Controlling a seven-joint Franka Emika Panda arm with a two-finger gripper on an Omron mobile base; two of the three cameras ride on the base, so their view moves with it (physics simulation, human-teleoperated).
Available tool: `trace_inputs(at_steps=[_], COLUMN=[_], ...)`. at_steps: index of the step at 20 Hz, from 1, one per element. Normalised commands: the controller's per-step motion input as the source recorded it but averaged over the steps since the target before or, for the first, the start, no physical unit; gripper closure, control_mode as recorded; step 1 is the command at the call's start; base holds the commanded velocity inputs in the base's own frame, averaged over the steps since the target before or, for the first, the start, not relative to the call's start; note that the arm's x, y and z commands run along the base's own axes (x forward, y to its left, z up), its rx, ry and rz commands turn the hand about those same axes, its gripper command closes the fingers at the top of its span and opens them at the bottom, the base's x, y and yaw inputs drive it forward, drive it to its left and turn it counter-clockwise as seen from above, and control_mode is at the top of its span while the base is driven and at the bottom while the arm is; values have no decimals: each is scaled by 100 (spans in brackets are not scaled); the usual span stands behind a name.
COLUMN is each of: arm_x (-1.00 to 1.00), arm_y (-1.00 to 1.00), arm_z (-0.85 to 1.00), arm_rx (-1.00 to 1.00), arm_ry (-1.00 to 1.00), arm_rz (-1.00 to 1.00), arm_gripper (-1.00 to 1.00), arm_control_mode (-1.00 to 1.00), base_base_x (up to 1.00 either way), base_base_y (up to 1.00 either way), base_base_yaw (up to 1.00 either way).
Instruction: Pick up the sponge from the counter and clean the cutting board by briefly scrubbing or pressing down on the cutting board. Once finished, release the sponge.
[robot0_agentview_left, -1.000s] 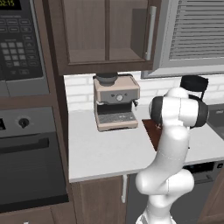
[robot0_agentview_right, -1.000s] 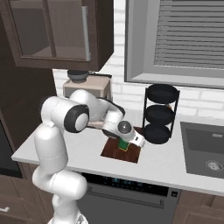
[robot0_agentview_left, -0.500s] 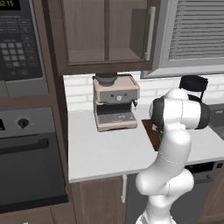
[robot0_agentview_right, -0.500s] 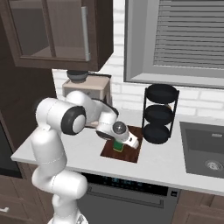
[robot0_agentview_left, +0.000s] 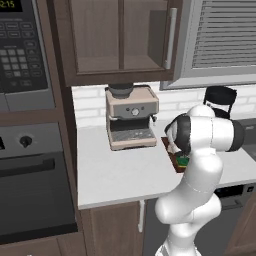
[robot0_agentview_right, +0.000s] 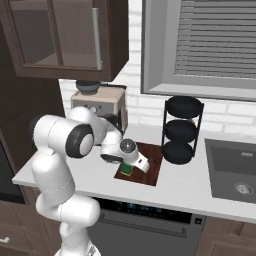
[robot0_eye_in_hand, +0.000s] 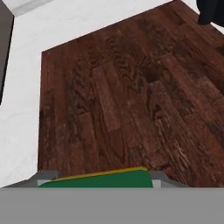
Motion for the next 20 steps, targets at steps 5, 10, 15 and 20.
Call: trace_inputs(at_steps=[5,10,15,20], arm_x=[-62,-34,-1,3], arm_y=[100,95,32,46], arm_z=[-64,-8,99,71], arm_rx=[3,10,7,1], arm_ry=[6,10,16,38], arm_rz=[-1,-5,0,3], arm_gripper=[100,100,100,100], arm_control_mode=[-100,-100,-100,-100], base_base_x=[0,0,0,0], base_base_y=[0,0,0,0], base_base_yaw=[0,0,0,0])
